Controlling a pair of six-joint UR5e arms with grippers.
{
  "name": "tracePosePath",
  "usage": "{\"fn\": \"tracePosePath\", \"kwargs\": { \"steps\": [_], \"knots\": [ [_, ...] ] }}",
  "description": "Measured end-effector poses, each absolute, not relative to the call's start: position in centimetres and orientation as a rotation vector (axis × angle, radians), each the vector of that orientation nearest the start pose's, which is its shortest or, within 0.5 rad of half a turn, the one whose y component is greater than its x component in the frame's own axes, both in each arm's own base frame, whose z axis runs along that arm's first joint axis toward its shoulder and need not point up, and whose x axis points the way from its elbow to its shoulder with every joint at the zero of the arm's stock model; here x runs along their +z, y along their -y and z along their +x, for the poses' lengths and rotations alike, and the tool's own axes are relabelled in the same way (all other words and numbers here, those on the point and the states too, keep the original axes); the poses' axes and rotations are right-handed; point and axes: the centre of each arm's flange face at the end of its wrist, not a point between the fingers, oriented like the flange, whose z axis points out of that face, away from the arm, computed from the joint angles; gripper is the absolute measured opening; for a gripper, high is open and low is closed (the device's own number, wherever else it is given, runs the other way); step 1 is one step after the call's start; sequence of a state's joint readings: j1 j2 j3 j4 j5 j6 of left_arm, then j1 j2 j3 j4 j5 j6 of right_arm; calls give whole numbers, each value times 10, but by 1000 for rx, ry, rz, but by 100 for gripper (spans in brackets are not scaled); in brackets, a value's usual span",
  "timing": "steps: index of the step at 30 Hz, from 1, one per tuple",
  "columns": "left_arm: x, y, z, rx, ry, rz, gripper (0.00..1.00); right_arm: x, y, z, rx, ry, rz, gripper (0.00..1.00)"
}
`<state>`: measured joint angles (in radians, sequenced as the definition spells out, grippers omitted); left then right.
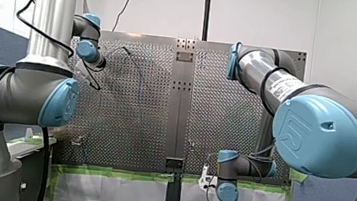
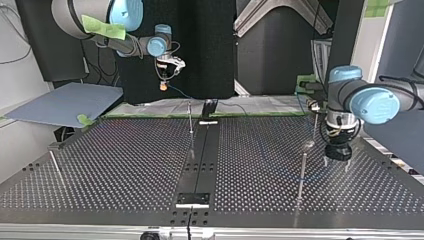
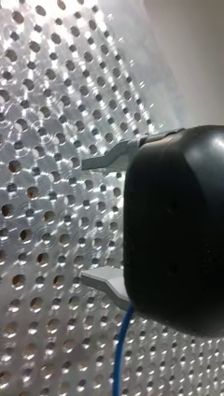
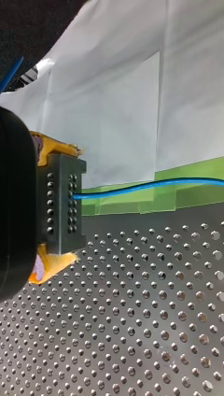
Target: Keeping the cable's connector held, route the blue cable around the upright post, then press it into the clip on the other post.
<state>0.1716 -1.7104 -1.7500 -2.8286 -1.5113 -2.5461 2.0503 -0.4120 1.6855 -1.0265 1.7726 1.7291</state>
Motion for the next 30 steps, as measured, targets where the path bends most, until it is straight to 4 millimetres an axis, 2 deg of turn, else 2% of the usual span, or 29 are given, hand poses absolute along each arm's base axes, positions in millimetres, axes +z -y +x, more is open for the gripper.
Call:
{"fn": "tracePosePath", "kwargs": {
  "steps": [12, 24, 30],
  "knots": [
    [397, 69, 531, -795, -1337, -767, 100, -163, 458, 366, 1327, 1321, 1559, 0],
    [405, 106, 516, -813, -1408, -663, 100, -163, 458, 366, 1328, 1320, 1559, 0],
    [405, 115, 513, -807, -1428, -643, 100, -163, 457, 366, 1328, 1319, 1559, 0]
  ]
}}
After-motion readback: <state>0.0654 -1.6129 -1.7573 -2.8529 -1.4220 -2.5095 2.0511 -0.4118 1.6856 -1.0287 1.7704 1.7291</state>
